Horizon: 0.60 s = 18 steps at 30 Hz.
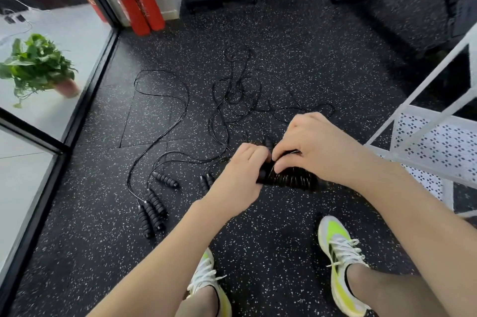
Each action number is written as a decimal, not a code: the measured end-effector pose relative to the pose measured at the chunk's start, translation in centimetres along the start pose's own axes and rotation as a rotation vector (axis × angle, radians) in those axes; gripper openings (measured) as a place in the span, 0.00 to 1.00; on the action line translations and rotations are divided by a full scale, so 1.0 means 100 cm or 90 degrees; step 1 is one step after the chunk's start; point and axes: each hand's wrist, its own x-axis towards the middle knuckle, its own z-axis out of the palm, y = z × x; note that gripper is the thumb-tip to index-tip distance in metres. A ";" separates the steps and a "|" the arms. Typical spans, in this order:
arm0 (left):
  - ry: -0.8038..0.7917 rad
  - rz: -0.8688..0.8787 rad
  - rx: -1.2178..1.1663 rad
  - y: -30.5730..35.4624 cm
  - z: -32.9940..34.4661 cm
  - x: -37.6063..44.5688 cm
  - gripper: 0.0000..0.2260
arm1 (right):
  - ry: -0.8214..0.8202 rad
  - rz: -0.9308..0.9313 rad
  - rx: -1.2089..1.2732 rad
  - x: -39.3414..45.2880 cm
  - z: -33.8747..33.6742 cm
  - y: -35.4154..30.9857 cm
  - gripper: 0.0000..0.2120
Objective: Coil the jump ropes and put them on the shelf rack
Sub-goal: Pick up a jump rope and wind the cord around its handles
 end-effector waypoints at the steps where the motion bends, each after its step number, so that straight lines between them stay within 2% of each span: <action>1: -0.013 0.004 -0.014 0.002 -0.002 0.000 0.16 | 0.004 -0.006 0.020 0.000 0.002 0.002 0.06; 3: -0.025 -0.017 -0.065 0.005 -0.006 -0.003 0.15 | 0.017 -0.013 0.083 -0.001 0.008 0.008 0.06; 5: -0.032 -0.074 -0.126 0.010 -0.012 -0.005 0.17 | 0.025 0.026 0.234 -0.002 0.008 0.009 0.01; 7: -0.026 -0.109 -0.178 0.016 -0.020 -0.006 0.21 | 0.015 0.099 0.404 -0.003 0.004 0.011 0.03; 9: -0.021 -0.100 -0.241 0.024 -0.028 -0.007 0.26 | -0.010 0.140 0.564 -0.005 0.001 0.014 0.04; 12: -0.024 -0.052 -0.308 0.035 -0.036 -0.010 0.37 | -0.059 0.168 0.693 0.002 0.004 0.017 0.06; 14: -0.009 -0.030 -0.363 0.036 -0.037 -0.009 0.35 | -0.068 0.213 0.733 0.002 0.014 0.019 0.05; 15: 0.006 -0.034 -0.390 0.036 -0.038 -0.008 0.34 | -0.063 0.275 0.720 0.001 0.022 0.025 0.07; 17: 0.037 -0.051 -0.429 0.037 -0.040 -0.004 0.34 | -0.113 0.353 0.526 -0.012 0.037 0.036 0.22; 18: 0.056 -0.060 -0.446 0.036 -0.040 -0.002 0.34 | -0.136 0.369 0.498 -0.012 0.040 0.037 0.22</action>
